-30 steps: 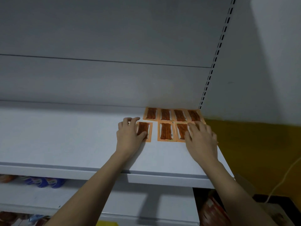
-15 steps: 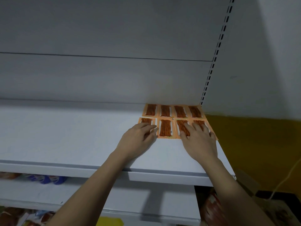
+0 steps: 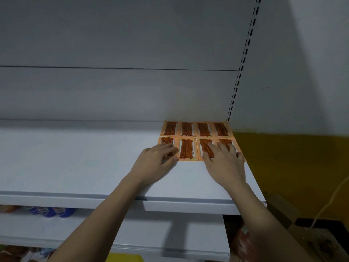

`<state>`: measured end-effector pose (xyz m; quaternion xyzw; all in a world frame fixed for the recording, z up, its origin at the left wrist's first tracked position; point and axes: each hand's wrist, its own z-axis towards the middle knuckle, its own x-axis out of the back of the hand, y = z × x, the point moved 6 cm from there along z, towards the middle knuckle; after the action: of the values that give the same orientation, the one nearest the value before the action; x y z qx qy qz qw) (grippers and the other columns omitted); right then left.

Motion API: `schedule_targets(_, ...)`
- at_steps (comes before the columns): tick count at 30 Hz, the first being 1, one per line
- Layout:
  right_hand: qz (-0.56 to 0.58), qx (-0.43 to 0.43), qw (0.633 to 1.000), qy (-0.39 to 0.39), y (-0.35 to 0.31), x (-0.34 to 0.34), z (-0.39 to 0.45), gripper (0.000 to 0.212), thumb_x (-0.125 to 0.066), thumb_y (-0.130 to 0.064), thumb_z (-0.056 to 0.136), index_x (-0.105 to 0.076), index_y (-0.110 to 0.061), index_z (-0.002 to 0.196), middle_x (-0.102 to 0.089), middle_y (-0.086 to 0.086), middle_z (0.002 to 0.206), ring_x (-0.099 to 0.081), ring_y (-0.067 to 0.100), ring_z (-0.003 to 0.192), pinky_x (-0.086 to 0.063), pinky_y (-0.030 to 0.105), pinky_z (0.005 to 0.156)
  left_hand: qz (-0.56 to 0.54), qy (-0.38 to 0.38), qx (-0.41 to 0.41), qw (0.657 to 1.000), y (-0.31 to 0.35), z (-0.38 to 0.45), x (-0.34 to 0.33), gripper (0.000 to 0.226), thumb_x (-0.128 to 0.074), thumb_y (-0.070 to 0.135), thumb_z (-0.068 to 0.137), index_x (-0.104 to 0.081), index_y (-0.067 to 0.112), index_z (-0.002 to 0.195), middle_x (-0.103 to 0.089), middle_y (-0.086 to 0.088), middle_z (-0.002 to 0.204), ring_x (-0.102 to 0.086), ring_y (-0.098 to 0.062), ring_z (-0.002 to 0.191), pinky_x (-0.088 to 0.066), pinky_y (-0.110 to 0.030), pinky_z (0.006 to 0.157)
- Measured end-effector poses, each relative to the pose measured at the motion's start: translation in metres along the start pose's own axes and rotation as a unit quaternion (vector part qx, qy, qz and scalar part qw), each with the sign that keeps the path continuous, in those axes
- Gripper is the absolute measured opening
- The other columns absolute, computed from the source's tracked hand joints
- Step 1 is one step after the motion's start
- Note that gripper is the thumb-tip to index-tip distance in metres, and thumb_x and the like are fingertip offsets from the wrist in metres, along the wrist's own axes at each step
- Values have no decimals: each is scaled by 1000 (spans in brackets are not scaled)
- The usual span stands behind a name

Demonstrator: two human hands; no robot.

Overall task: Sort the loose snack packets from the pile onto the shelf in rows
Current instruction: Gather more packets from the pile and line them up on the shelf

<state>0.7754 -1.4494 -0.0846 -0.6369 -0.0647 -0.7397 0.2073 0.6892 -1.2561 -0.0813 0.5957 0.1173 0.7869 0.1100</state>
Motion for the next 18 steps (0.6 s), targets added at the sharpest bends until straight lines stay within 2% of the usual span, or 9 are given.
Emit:
schedule_targets(2, 0, 1, 1000, -5, -1, 0, -1, 52, -24, -52, 101, -39, -31, 146, -43, -1, 150, -30, 29, 141, -28, 53, 110, -17, 9, 2, 1000, 2, 0, 3, 35, -48, 40, 103, -60, 26, 133, -61, 8, 136, -52, -12, 127, -34, -24, 98)
schedule_targets(5, 12, -5, 1000, -11, -2, 4, -4, 52, -25, -52, 101, -40, -30, 146, -43, 0, 149, -30, 30, 140, -26, 54, 110, -52, 29, 8, 998, 8, -3, 12, 33, -49, 39, 102, -61, 26, 130, -61, 10, 128, -56, -11, 115, -39, -21, 92)
schedule_targets(8, 44, -1, 999, 11, -6, 18, -8, 51, -29, -51, 101, -41, -29, 146, -44, 0, 148, -32, 27, 139, -23, 53, 114, -57, 63, 38, 996, 7, -11, 24, 31, -48, 40, 97, -65, 24, 118, -65, 8, 110, -58, -12, 98, -51, -38, 86)
schedule_targets(10, 72, 31, 997, 16, -17, 27, -10, 51, -32, -49, 102, -41, -27, 147, -44, -1, 149, -33, 24, 139, -24, 48, 116, -28, 42, 84, 995, 3, -20, 28, 49, -37, 53, 95, -64, 22, 123, -66, 5, 116, -58, -15, 106, -50, -43, 93)
schedule_targets(12, 105, 85, 991, 0, -36, 34, -11, 50, -34, -49, 102, -43, -28, 146, -45, -2, 149, -34, 22, 138, -28, 46, 114, 17, 22, 137, 990, -5, -31, 33, 66, -28, 67, 93, -58, 25, 134, -59, 6, 136, -52, -18, 127, -43, -44, 106)
schedule_targets(15, 130, 168, 975, -59, -79, 35, -11, 51, -35, -51, 100, -44, -29, 145, -44, -3, 150, -35, 23, 138, -31, 46, 112, 48, 4, 213, 976, -27, -53, 50, 56, -34, 61, 100, -50, 29, 144, -47, 6, 152, -40, -18, 140, -34, -44, 114)
schedule_targets(18, 124, 251, 954, -105, -138, 33, -17, 54, -37, -52, 99, -42, -28, 147, -42, -2, 152, -33, 24, 139, -32, 46, 112, 75, -5, 280, 957, -52, -85, 80, 54, -34, 60, 101, -48, 31, 145, -45, 4, 154, -40, -21, 140, -35, -44, 112)
